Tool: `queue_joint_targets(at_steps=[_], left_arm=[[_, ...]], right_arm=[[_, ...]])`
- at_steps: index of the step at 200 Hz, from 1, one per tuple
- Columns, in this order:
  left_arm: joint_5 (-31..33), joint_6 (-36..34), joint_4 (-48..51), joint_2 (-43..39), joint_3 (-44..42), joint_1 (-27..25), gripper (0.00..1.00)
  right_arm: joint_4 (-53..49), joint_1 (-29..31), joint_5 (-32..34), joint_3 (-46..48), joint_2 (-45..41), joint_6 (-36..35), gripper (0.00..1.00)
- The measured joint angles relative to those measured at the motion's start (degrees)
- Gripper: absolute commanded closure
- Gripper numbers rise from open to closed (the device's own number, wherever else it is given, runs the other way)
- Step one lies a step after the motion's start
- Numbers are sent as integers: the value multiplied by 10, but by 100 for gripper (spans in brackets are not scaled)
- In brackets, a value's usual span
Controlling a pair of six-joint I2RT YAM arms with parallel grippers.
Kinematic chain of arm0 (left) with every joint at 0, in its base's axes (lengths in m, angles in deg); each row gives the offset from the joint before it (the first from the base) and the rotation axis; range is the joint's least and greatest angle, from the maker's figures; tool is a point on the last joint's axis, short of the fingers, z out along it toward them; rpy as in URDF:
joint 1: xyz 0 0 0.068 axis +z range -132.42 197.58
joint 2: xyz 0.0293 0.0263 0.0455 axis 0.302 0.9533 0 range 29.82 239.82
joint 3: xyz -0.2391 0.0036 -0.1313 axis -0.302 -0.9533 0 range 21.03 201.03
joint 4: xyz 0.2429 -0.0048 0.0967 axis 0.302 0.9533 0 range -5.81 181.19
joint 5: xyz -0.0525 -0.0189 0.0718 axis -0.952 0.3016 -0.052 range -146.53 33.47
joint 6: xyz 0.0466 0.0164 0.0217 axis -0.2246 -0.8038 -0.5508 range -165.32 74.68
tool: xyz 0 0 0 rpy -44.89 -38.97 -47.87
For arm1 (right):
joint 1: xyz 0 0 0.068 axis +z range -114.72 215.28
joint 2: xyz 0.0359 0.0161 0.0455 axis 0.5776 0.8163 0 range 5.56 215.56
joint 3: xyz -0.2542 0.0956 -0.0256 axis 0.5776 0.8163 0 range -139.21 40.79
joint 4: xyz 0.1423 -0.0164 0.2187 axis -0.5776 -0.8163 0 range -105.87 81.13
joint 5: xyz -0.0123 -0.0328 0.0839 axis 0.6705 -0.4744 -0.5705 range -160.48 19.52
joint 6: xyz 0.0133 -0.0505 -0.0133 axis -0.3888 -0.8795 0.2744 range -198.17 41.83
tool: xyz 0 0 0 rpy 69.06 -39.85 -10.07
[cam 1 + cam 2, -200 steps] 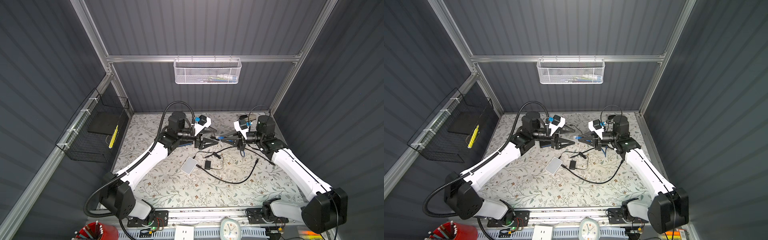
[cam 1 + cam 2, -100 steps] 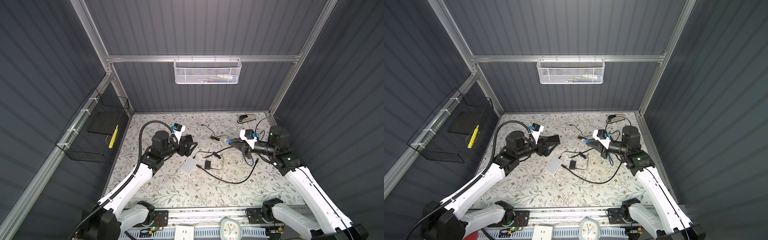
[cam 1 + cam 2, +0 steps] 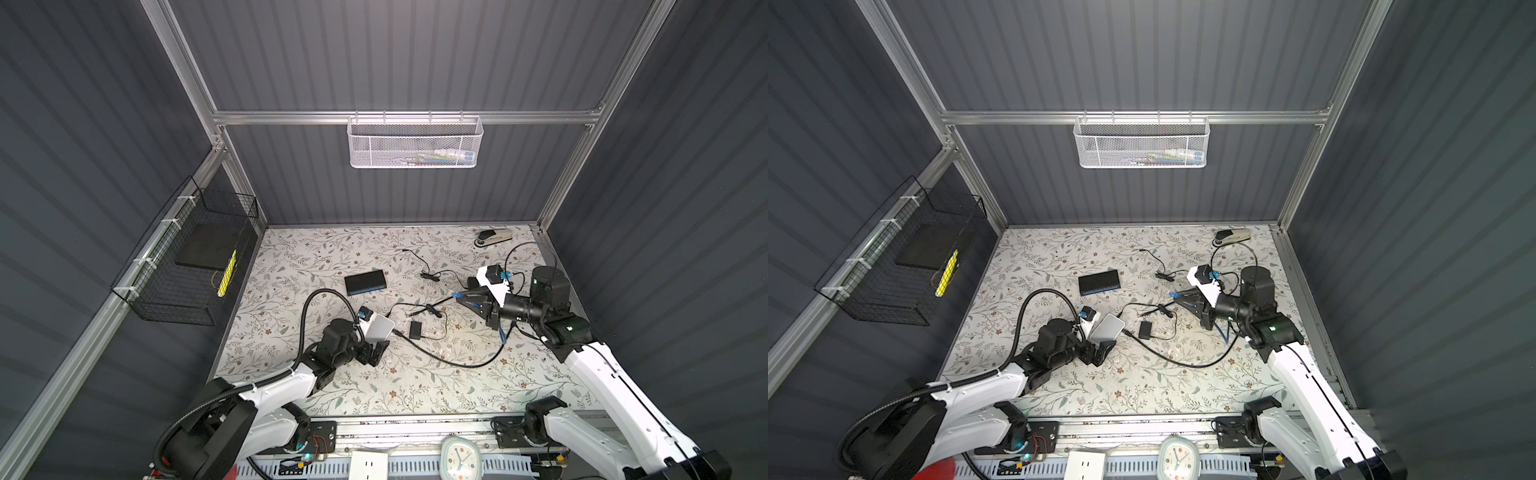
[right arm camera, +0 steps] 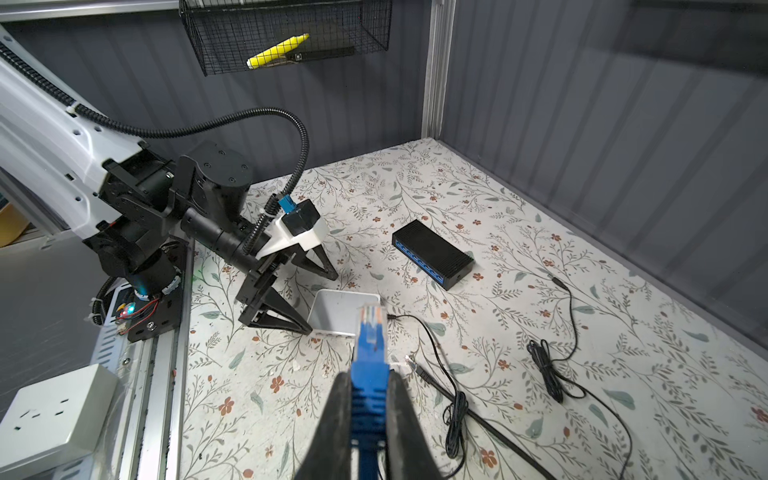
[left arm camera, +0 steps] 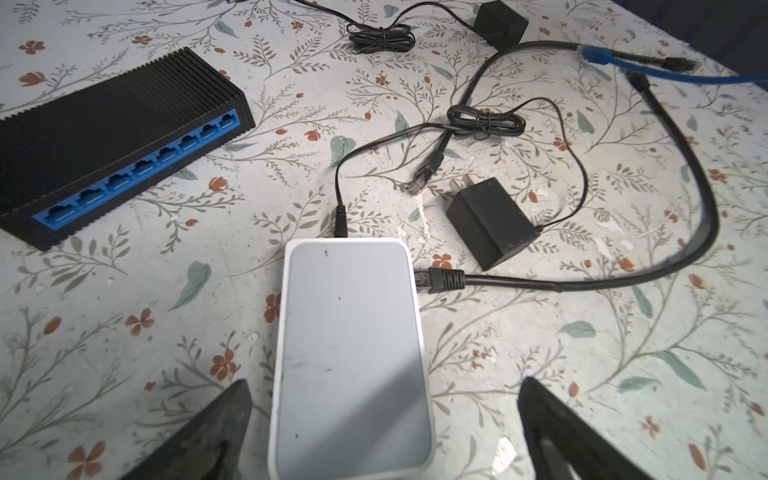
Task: Insert the plug into the switch port
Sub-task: 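Move the left gripper down over the small white router, then grasp the white router with the left gripper and hold it steady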
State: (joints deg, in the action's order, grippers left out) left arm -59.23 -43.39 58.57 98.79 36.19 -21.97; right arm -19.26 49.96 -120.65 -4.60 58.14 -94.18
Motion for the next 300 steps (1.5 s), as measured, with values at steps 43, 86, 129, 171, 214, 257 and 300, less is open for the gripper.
queue_joint_targets(at_steps=[43,86,129,171,214,257,300], left_arm=[[85,-16,-50,12,-9,-43,0],[175,23,-129,46,-57,-99,0],[226,31,-274,156,-74,-111,6],[237,37,-323,228,-66,-110,19],[238,63,-269,223,-37,-110,44],[235,101,-272,315,62,-114,38],[240,100,-313,349,74,-117,11]], right_arm=[[1,0,-13,-5,5,8,96],[6,0,-23,-5,8,19,96],[10,0,-31,-5,8,28,96],[7,0,-37,-12,7,27,96],[13,0,-40,-14,3,33,95],[20,0,-40,-13,-7,36,96],[4,-1,-40,-13,-30,29,95]])
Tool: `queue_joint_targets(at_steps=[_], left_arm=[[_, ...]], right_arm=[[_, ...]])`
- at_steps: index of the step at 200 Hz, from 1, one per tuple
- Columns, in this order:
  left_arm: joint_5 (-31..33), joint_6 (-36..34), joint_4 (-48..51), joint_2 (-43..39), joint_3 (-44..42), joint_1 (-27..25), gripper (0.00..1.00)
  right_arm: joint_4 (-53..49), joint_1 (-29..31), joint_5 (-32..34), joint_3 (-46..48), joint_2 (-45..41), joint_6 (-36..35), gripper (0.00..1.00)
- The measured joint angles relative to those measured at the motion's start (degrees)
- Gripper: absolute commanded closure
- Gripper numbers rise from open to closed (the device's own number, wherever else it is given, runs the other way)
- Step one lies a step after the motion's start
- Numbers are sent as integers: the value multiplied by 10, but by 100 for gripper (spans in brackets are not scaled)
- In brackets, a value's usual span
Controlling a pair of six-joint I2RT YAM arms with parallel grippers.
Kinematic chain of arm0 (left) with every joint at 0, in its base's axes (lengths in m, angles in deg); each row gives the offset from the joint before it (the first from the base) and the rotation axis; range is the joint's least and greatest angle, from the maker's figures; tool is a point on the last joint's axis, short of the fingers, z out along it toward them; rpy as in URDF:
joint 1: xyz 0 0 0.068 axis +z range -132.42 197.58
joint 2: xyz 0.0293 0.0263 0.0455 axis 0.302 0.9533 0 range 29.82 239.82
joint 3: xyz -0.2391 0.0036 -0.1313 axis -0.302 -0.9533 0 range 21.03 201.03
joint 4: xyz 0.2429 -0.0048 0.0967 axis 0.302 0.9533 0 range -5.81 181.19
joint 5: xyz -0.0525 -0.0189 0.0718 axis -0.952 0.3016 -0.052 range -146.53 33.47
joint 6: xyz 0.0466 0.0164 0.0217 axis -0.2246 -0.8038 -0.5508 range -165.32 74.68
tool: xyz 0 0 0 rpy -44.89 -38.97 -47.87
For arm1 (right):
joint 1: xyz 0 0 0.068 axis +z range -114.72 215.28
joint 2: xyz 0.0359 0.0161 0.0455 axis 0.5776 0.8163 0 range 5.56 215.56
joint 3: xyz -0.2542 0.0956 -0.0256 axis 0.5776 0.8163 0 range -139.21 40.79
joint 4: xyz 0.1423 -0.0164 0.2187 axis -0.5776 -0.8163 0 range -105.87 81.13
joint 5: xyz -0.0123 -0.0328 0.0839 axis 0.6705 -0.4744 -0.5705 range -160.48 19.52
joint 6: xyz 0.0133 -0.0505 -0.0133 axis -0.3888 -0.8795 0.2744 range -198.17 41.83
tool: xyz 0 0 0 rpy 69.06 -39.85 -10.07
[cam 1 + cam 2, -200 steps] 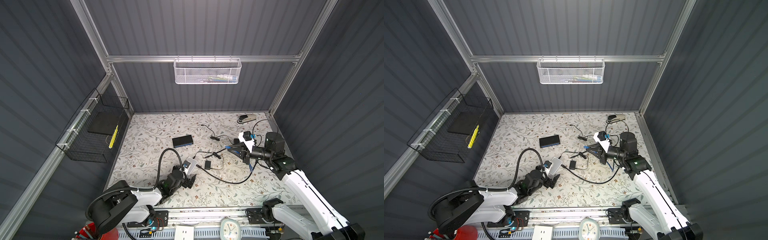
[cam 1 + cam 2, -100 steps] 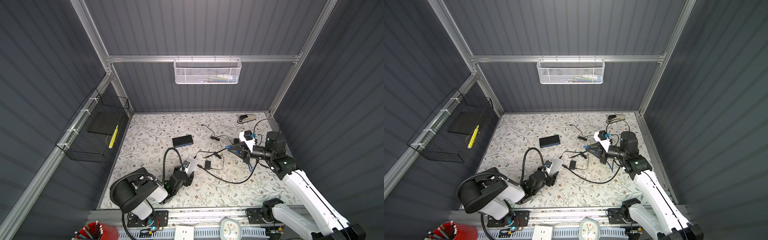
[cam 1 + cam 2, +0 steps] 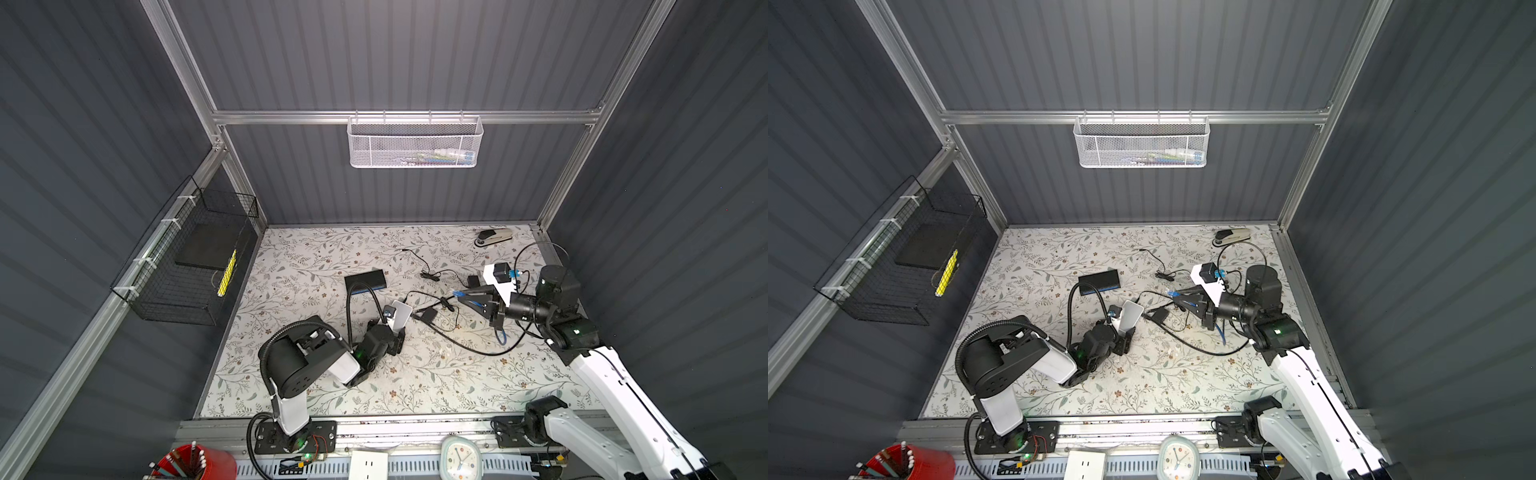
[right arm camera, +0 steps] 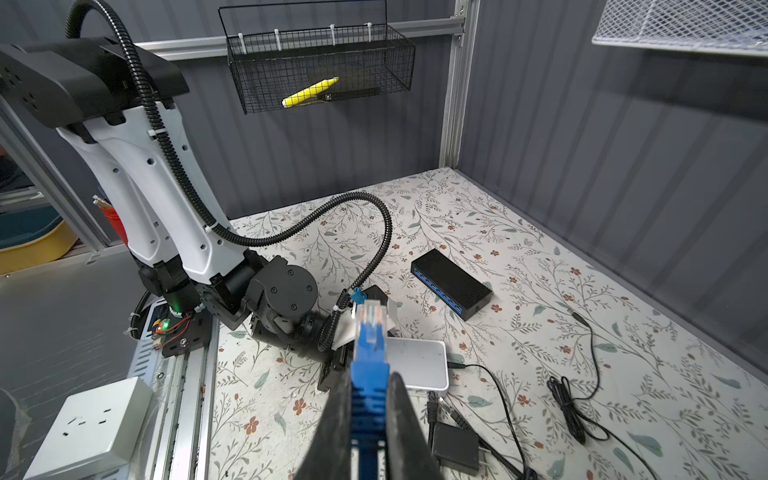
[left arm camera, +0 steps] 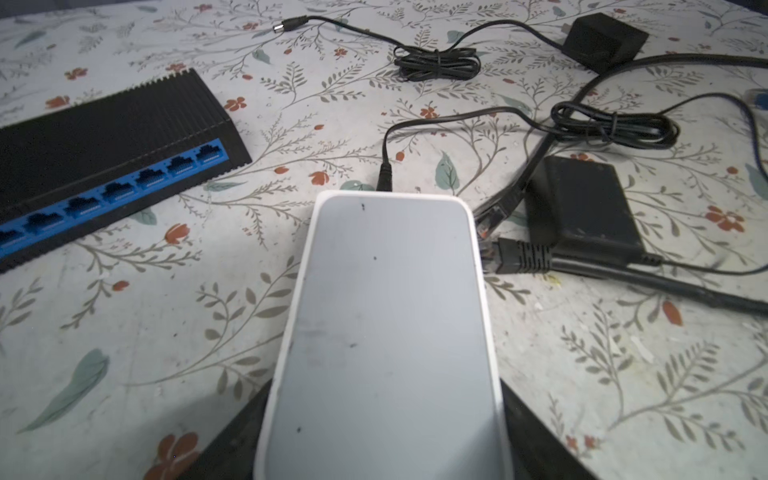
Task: Insert the plug into the switch port
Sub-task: 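Grasp the white router with the left gripper and hold it steady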
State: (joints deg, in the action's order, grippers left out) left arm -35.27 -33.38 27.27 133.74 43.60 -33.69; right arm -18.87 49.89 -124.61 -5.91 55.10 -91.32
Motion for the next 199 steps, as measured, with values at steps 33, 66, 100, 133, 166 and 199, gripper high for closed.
queue_joint_targets(at_steps=[33,66,100,133,166,199], left_arm=[[-21,-38,-107,-3,-85,0,6],[-38,-63,-234,64,-106,2,6],[-64,-78,-338,140,-83,24,8],[-115,-95,-346,153,-65,59,15],[-154,-107,-342,156,-57,80,26],[-175,-114,-298,146,-33,83,32]], right_arm=[[-7,0,0,3,-5,-3,95],[-7,0,-5,7,2,-2,95],[-14,0,-10,7,6,-2,95],[-38,0,-11,3,6,-11,95],[-49,0,-12,-2,7,-14,95],[-49,0,-11,-3,7,-14,96]])
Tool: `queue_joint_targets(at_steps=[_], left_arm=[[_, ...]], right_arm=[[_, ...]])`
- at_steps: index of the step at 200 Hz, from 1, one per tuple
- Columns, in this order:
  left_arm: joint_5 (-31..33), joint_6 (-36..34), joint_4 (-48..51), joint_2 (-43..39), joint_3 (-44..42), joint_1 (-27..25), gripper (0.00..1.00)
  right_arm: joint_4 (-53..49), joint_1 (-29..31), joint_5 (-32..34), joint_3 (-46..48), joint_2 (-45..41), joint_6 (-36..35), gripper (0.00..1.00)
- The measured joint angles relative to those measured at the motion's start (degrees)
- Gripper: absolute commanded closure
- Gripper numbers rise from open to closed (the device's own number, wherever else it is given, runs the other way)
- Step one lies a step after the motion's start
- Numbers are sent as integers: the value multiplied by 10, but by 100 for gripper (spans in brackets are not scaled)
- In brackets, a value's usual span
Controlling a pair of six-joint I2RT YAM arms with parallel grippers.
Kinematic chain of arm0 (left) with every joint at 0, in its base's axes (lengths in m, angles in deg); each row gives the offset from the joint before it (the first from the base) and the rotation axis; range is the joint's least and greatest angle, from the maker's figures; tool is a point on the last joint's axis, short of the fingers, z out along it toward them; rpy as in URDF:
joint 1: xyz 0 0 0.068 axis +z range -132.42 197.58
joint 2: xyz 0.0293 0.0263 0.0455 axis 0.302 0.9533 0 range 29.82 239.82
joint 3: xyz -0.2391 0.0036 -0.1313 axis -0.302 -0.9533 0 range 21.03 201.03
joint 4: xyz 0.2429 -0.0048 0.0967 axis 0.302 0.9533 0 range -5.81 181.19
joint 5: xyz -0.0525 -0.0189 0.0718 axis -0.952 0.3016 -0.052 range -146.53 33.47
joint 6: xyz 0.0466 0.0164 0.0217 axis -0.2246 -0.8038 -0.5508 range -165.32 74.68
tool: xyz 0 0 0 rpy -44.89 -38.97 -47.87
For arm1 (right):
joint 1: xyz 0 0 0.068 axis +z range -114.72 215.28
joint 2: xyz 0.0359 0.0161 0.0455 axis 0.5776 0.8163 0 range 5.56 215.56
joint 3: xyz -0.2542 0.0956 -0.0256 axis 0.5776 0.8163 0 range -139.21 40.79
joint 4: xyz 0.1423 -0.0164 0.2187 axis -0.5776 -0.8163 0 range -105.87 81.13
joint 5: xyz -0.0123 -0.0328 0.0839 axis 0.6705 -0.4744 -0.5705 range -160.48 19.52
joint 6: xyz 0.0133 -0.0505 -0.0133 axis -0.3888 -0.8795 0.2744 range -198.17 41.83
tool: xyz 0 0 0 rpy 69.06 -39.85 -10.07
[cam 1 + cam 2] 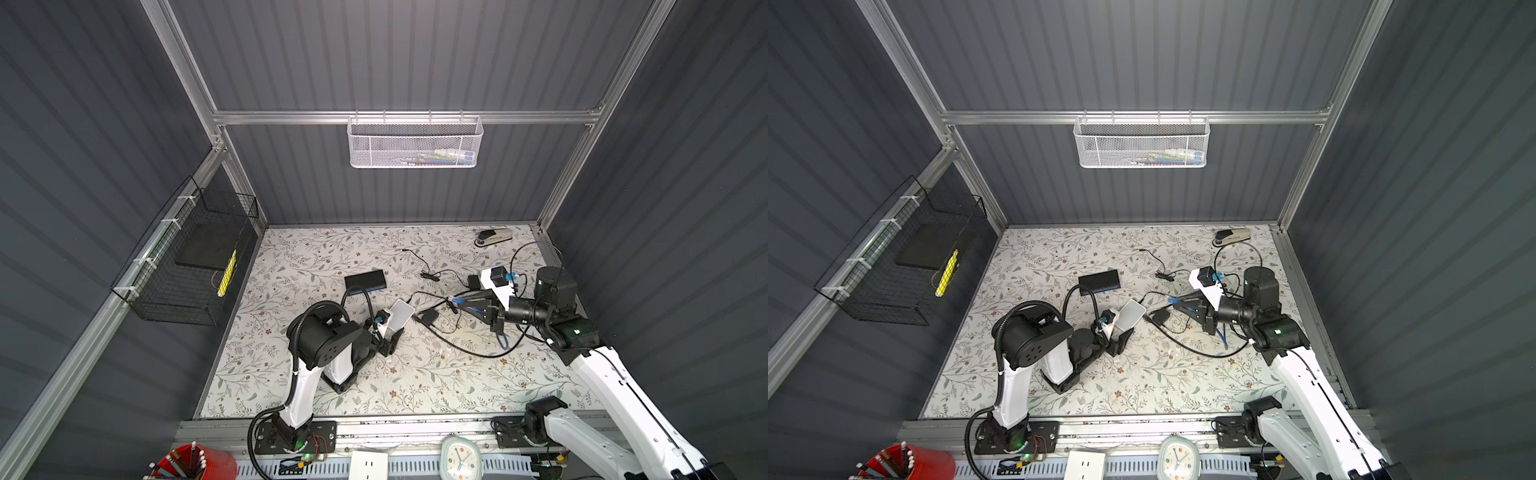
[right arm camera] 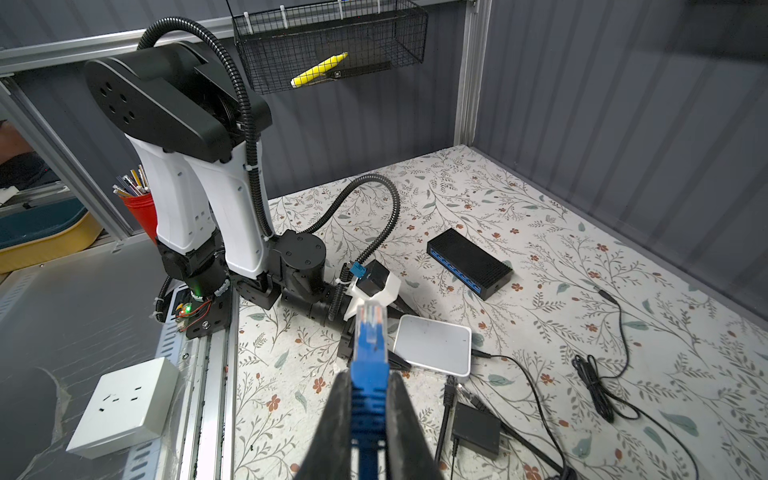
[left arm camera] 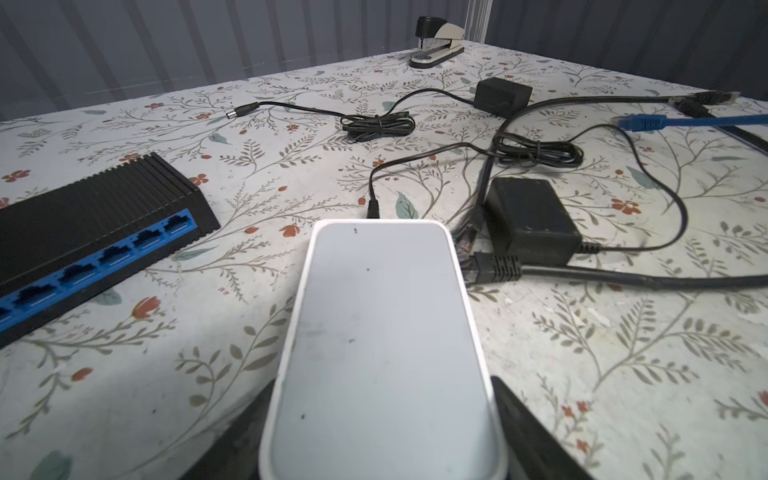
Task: Insert the plug into the switch port
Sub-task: 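Grasp the white router with the left gripper and hold it steady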
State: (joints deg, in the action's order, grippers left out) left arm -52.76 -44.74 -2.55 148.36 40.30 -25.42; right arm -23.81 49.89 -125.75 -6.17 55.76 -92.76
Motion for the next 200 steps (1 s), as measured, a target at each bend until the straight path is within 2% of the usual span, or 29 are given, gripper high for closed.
queue_joint_targets(at_steps=[18,32,72,105,135,154,172,200], left_arm=[[-4,-2,33,-10,14,0,37],[-5,-2,53,-18,20,0,38],[-6,-2,96,-39,26,0,31],[-7,-2,141,-55,40,0,30],[-9,-2,193,-67,65,0,41],[-10,0,228,-83,70,-1,43],[-10,15,281,-119,67,-3,42],[-25,64,425,-195,77,-5,44]], right_arm=[[0,0,0,0,0,0,95],[0,0,0,0,0,0,96],[0,0,1,-1,0,0,96],[2,0,2,-1,-3,0,95],[3,0,2,-1,-5,1,95],[3,-1,5,-1,-8,2,95],[3,-2,9,0,-9,9,95],[7,-4,14,16,-10,26,97]])
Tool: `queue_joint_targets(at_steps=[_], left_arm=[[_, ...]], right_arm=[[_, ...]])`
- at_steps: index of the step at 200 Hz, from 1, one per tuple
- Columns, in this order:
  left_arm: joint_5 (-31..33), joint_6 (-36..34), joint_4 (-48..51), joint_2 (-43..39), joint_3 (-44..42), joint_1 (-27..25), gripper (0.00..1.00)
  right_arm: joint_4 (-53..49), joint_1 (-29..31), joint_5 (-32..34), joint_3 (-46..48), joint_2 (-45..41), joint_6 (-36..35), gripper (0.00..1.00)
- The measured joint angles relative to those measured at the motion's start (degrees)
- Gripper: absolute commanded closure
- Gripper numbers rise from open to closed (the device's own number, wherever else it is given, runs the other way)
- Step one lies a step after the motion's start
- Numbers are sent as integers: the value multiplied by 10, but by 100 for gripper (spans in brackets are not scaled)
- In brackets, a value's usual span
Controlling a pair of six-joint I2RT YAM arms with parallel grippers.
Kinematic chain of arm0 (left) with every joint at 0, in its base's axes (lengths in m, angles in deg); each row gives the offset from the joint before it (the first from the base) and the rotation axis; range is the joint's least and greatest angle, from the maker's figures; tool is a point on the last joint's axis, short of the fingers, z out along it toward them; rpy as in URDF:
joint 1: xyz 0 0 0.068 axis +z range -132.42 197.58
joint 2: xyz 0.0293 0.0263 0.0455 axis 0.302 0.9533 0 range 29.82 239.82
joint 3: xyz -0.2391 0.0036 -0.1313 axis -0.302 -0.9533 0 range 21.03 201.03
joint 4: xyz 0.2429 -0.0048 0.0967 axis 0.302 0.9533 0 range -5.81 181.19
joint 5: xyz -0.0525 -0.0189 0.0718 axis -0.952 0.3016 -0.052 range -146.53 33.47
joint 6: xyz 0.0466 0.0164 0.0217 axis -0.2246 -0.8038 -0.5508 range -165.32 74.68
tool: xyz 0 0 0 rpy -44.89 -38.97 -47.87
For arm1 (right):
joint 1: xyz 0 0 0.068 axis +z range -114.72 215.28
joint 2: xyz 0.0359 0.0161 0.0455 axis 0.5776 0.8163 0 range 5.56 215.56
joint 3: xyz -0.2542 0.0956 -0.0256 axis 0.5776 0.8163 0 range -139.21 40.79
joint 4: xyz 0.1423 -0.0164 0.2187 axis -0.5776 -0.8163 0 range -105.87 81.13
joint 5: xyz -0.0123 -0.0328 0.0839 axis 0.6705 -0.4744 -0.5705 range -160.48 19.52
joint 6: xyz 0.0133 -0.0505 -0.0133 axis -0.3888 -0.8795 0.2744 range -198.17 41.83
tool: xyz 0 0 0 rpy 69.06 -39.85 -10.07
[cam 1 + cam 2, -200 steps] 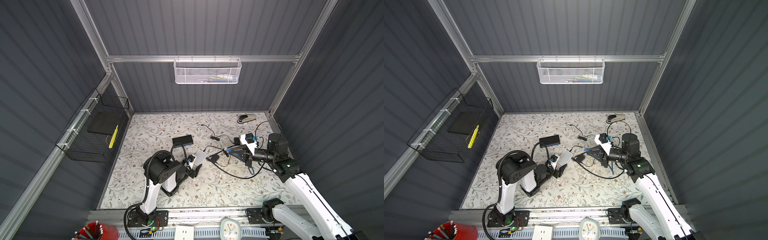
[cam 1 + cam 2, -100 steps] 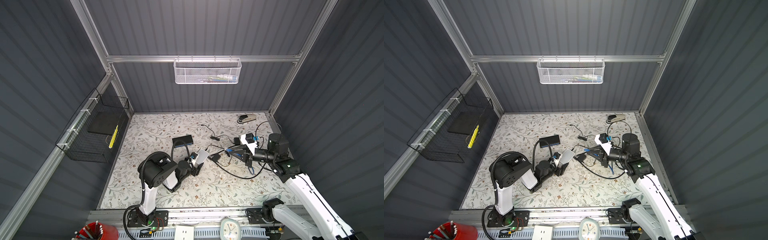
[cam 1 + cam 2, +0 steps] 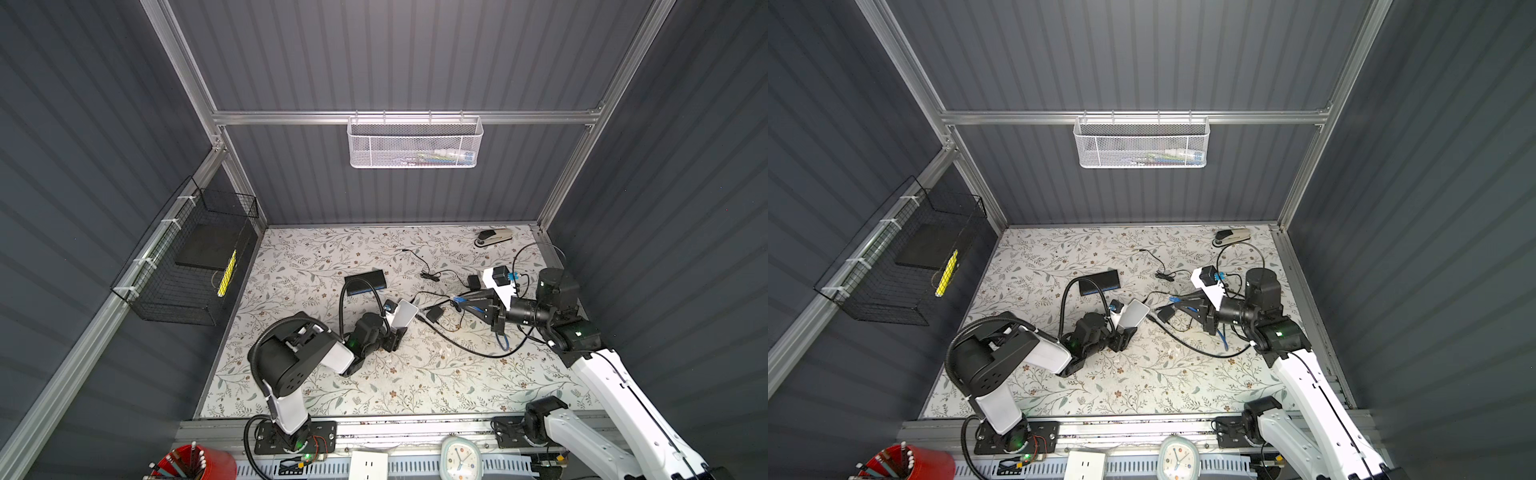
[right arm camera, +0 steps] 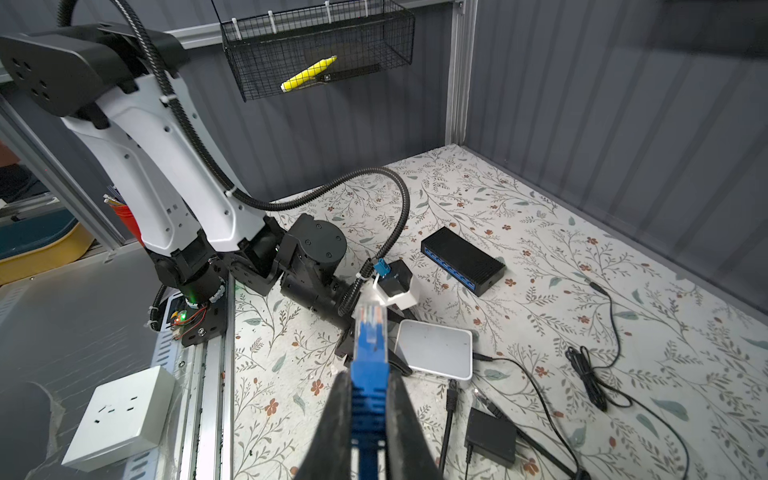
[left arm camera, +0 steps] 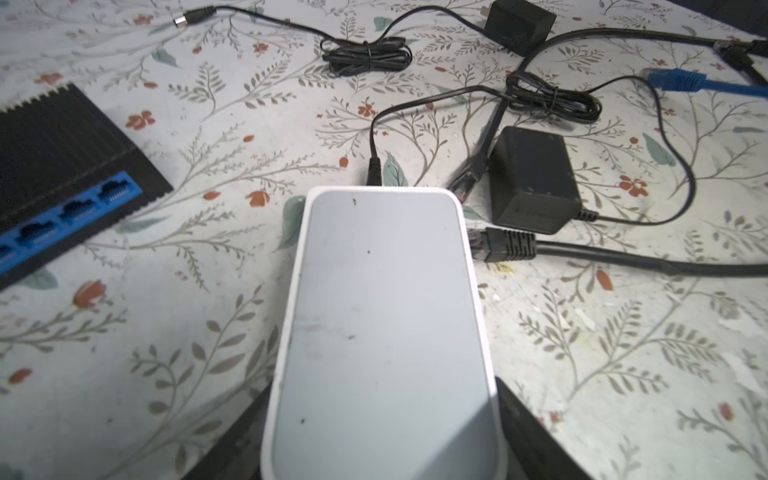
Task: Insert the plug into the switch port
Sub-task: 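Grasp the white router with the left gripper and hold it steady, then carry the blue plug with the right gripper to the router's port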
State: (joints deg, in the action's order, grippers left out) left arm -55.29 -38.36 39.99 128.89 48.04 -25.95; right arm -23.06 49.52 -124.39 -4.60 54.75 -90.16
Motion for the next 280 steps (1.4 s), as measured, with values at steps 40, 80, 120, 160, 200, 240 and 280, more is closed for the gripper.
queue_joint_targets(at_steps=[40,80,120,160,200,240,280], left_arm=[[-43,80,185,-60,63,2,47],[-81,118,306,-105,111,5,47],[-90,125,345,-111,107,11,47],[-92,128,340,-111,102,11,49],[-99,133,344,-112,102,12,48],[-100,137,385,-144,102,12,48],[-103,137,405,-152,102,13,47]], right_arm=[[-26,63,67,19,3,-5,98],[15,150,167,88,12,49,98],[76,177,223,162,94,95,99],[164,218,263,162,205,95,100],[214,241,316,162,255,89,100],[260,248,346,162,266,66,100],[302,260,342,163,301,54,100]])
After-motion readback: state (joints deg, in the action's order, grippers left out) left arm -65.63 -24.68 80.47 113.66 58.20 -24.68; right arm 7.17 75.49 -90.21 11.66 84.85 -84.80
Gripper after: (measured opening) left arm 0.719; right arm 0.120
